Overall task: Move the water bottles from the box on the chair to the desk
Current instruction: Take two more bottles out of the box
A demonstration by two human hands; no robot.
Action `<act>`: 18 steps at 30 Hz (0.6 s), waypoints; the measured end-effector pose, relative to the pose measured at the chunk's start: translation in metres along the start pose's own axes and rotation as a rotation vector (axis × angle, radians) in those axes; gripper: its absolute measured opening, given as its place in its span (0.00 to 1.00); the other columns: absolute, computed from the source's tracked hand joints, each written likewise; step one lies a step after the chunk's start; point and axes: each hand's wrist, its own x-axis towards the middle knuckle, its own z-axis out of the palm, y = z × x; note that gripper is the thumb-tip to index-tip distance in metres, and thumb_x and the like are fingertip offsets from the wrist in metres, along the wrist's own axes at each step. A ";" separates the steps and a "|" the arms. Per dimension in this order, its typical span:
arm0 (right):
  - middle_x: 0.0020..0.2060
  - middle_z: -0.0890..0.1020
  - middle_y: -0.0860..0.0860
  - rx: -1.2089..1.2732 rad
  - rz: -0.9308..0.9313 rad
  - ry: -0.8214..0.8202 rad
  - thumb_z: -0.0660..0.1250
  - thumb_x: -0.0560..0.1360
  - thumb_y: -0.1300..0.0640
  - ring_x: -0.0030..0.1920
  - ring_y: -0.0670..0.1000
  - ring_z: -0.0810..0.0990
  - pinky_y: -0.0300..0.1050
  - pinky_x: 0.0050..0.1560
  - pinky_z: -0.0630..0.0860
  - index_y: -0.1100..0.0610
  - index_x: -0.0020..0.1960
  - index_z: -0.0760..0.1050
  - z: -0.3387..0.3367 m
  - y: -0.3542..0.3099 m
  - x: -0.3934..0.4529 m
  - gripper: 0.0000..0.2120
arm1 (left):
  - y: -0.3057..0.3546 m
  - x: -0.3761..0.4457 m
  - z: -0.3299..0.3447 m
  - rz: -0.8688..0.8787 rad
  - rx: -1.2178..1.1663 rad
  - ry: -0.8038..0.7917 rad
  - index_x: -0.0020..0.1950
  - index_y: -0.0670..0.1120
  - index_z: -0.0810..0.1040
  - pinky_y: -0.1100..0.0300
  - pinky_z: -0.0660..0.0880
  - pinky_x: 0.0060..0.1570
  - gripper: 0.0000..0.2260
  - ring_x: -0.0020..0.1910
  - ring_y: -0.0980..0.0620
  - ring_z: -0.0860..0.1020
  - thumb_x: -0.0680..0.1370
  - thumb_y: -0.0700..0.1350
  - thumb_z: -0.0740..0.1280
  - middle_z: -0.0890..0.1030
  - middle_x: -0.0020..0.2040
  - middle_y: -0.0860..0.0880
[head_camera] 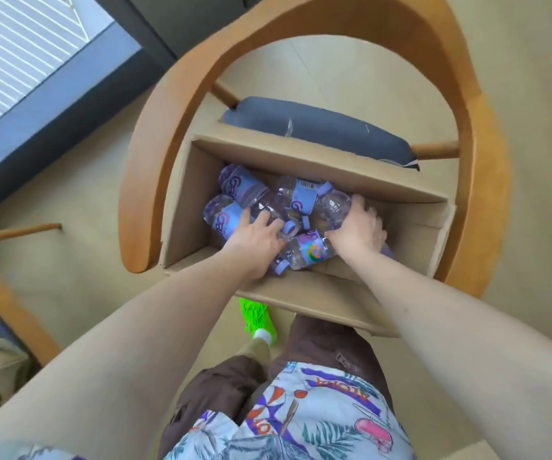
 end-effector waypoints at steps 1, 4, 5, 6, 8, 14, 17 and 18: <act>0.63 0.74 0.59 0.003 0.007 0.005 0.77 0.67 0.52 0.64 0.62 0.72 0.57 0.60 0.68 0.53 0.68 0.66 0.000 0.000 0.002 0.33 | 0.001 0.001 0.001 -0.010 0.005 0.008 0.70 0.51 0.72 0.33 0.61 0.69 0.22 0.66 0.39 0.64 0.75 0.43 0.65 0.68 0.65 0.45; 0.62 0.73 0.58 -0.006 0.005 -0.009 0.77 0.66 0.53 0.64 0.62 0.71 0.55 0.60 0.70 0.53 0.66 0.68 -0.004 -0.001 0.005 0.32 | 0.004 0.001 -0.003 -0.042 0.003 0.027 0.68 0.51 0.74 0.38 0.65 0.67 0.20 0.66 0.40 0.66 0.76 0.44 0.67 0.70 0.64 0.46; 0.62 0.73 0.58 -0.008 -0.010 -0.012 0.77 0.64 0.52 0.64 0.62 0.72 0.55 0.60 0.72 0.54 0.65 0.68 -0.006 -0.001 0.005 0.33 | 0.005 0.001 -0.006 -0.048 -0.009 0.024 0.68 0.51 0.74 0.39 0.65 0.66 0.20 0.66 0.40 0.66 0.75 0.44 0.68 0.70 0.64 0.46; 0.61 0.73 0.58 -0.004 -0.027 -0.013 0.78 0.63 0.52 0.63 0.62 0.72 0.56 0.59 0.74 0.54 0.65 0.68 -0.009 -0.001 0.003 0.34 | 0.005 -0.001 -0.008 -0.052 -0.027 0.020 0.68 0.51 0.73 0.39 0.65 0.66 0.21 0.66 0.41 0.66 0.75 0.45 0.69 0.71 0.64 0.46; 0.60 0.73 0.59 0.015 -0.066 -0.005 0.79 0.61 0.52 0.62 0.63 0.73 0.55 0.57 0.76 0.55 0.64 0.67 -0.015 -0.002 -0.003 0.36 | 0.004 -0.008 -0.013 -0.073 -0.080 0.019 0.69 0.50 0.70 0.36 0.62 0.68 0.23 0.66 0.41 0.66 0.75 0.43 0.68 0.73 0.63 0.47; 0.58 0.72 0.57 0.054 -0.204 0.045 0.80 0.60 0.51 0.62 0.60 0.73 0.51 0.53 0.73 0.54 0.60 0.67 -0.034 -0.028 -0.044 0.34 | -0.010 -0.057 -0.023 -0.174 -0.466 0.211 0.59 0.49 0.69 0.43 0.70 0.58 0.19 0.59 0.44 0.67 0.70 0.38 0.66 0.75 0.58 0.50; 0.56 0.72 0.55 0.064 -0.318 0.084 0.81 0.58 0.51 0.60 0.60 0.74 0.51 0.54 0.73 0.53 0.57 0.66 -0.046 -0.053 -0.078 0.34 | -0.015 -0.097 -0.032 -0.343 -0.839 0.417 0.52 0.48 0.70 0.49 0.73 0.49 0.14 0.52 0.42 0.71 0.69 0.39 0.66 0.78 0.52 0.48; 0.56 0.72 0.56 0.066 -0.364 0.102 0.81 0.58 0.51 0.60 0.60 0.74 0.51 0.55 0.72 0.53 0.57 0.67 -0.049 -0.063 -0.091 0.34 | -0.016 -0.114 -0.034 -0.407 -0.968 0.482 0.50 0.48 0.71 0.50 0.73 0.46 0.13 0.51 0.42 0.73 0.68 0.38 0.67 0.79 0.49 0.47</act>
